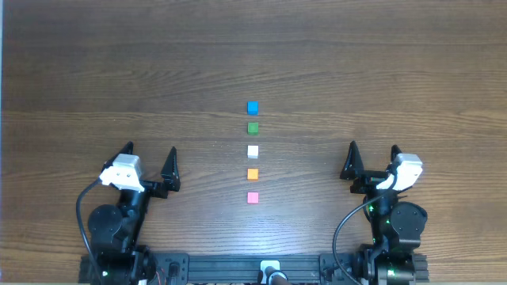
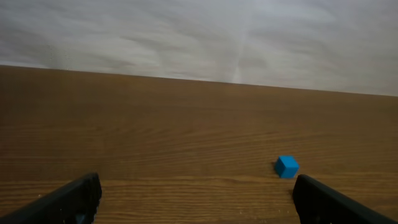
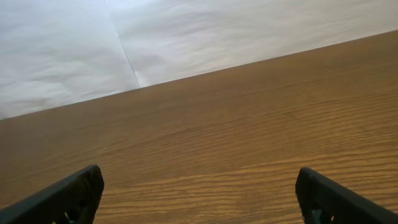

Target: Stack Cubes

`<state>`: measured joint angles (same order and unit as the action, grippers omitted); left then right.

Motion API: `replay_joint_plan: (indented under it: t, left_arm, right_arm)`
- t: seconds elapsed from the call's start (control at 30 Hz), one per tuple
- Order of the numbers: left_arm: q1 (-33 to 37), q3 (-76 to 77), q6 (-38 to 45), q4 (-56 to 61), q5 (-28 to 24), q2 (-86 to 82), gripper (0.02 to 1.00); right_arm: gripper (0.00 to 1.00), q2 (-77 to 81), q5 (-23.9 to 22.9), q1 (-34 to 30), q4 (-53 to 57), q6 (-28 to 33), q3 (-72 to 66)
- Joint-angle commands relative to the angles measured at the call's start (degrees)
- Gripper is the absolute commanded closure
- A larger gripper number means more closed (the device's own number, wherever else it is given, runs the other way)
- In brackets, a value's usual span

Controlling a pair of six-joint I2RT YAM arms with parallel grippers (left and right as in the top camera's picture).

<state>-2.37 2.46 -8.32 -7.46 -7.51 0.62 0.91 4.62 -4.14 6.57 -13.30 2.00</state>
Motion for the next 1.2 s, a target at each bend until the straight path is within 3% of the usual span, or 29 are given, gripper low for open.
replay_joint_plan:
  t: [0.03, 0.9, 1.03, 1.2]
  left_arm:
    - [0.4, -0.5, 1.0, 0.2, 0.3, -0.4, 0.020]
    - [0.4, -0.5, 1.0, 0.2, 0.3, -0.4, 0.018]
    - [0.4, -0.5, 1.1, -0.3, 5.6, -0.4, 0.020]
    - [0.4, -0.5, 1.1, -0.2, 5.7, -0.3, 0.018]
  right_arm:
    - [0.007, -0.5, 0.7, 0.1, -0.4, 0.1, -0.6]
    - [0.012, -0.5, 0.7, 0.1, -0.4, 0.1, -0.6]
    - [0.009, -0.5, 0.7, 0.1, -0.4, 0.1, -0.6]
    - [0.007, -0.5, 0.7, 0.1, -0.4, 0.1, -0.6]
